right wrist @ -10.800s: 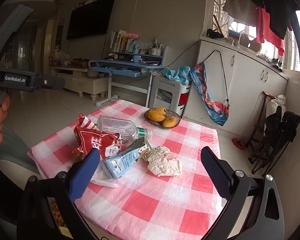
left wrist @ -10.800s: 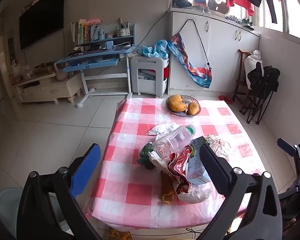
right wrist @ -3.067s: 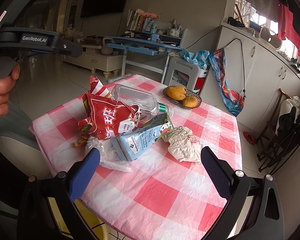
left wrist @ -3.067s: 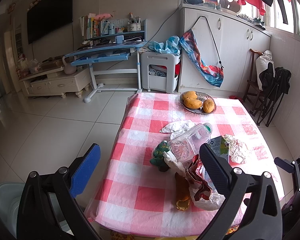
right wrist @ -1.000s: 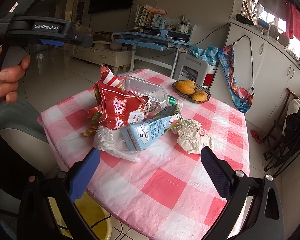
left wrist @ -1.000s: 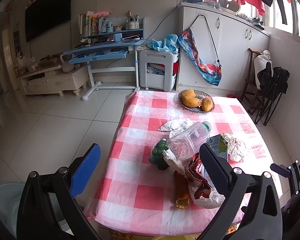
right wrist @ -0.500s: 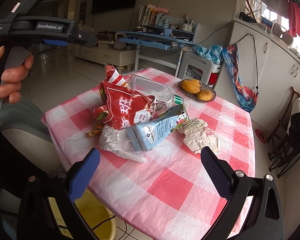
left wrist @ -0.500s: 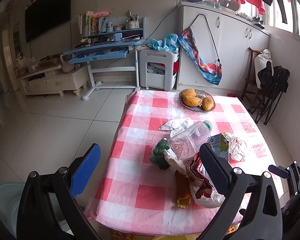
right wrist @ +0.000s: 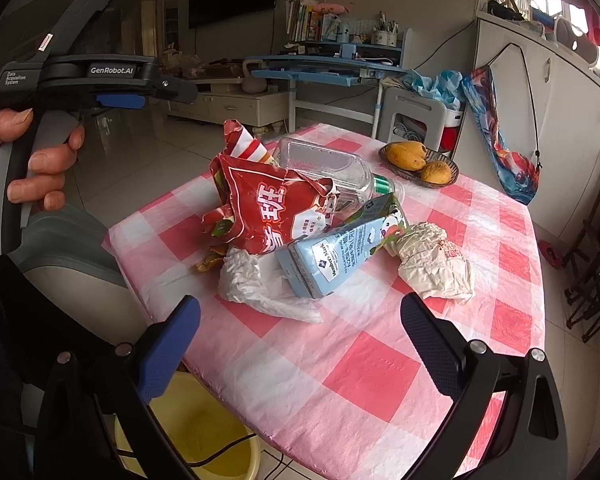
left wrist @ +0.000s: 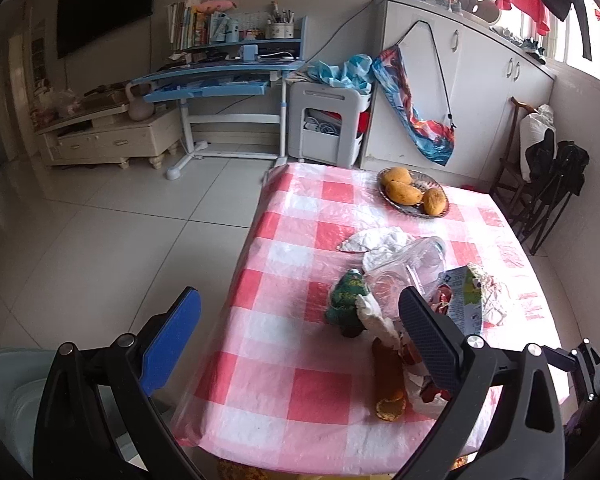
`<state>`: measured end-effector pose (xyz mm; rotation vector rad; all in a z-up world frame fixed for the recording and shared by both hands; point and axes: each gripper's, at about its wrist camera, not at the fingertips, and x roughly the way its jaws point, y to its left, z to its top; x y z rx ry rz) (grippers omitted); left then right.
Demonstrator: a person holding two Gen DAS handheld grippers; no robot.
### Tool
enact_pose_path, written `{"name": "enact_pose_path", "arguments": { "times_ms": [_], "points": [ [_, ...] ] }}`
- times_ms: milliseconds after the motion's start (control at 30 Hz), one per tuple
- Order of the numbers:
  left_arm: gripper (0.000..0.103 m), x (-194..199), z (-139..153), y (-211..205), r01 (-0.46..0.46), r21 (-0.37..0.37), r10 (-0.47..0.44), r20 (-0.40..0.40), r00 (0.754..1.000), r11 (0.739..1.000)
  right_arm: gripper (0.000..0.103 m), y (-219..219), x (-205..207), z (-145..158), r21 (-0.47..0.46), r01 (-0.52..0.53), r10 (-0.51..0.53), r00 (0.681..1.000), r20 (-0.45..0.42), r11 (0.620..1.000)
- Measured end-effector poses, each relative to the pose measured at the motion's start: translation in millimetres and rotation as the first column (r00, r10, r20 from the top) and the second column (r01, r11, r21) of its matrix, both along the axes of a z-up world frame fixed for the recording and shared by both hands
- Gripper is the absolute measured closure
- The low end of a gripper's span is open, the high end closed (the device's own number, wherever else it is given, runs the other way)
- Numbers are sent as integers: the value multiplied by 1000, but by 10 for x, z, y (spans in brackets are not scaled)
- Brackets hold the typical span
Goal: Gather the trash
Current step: 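Grasp the red chip bag with the left tool while the right tool grasps a white tissue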
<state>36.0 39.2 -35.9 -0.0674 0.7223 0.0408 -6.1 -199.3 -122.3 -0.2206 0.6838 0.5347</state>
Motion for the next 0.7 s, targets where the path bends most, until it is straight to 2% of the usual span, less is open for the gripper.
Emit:
{"name": "enact_pose_path", "arguments": {
  "times_ms": [133,233,300,367,400,433,467,500,533,567,633,700],
  "points": [
    [7,9,1,-171,92,-28,-92,12,996,995,12,69,-36,19,24,-54,54,999,-1,998],
    [7,96,-116,-397,132,-10,-132,-52,990,991,18,208,-78,-15,5,-103,103,995,-6,995],
    [10,208,-270,-539,132,0,-131,-125,984,991,21,269,-103,-35,-6,-124,124,992,-7,992],
    [24,310,-383,-617,132,-24,-134,-184,974,991,26,311,-95,-72,-5,-131,131,991,-16,991],
    [27,362,-428,-658,132,-44,-138,-204,969,990,27,323,-91,-90,-4,-133,132,991,-20,991],
    [39,389,-467,-690,133,-45,-140,-213,967,990,30,333,-77,-107,-4,-131,131,991,-25,991],
    [55,411,-502,-720,138,-36,-142,-221,965,990,31,344,-53,-121,-1,-131,131,991,-30,991],
    [64,441,-536,-756,147,-25,-149,-235,960,989,37,357,-28,-136,2,-130,130,991,-36,991],
    [82,460,-556,-772,154,-33,-157,-242,958,988,41,372,-4,-151,4,-129,129,991,-42,992],
    [90,464,-549,-766,163,-51,-171,-234,957,985,42,389,21,-166,7,-131,131,990,-49,991],
    [95,430,-474,-723,187,-86,-201,-201,959,979,50,434,61,-196,5,-138,138,989,-61,990],
    [97,418,-419,-613,200,-160,-229,-189,955,967,56,476,112,-237,-10,-134,133,988,-74,991]
  ]
}}
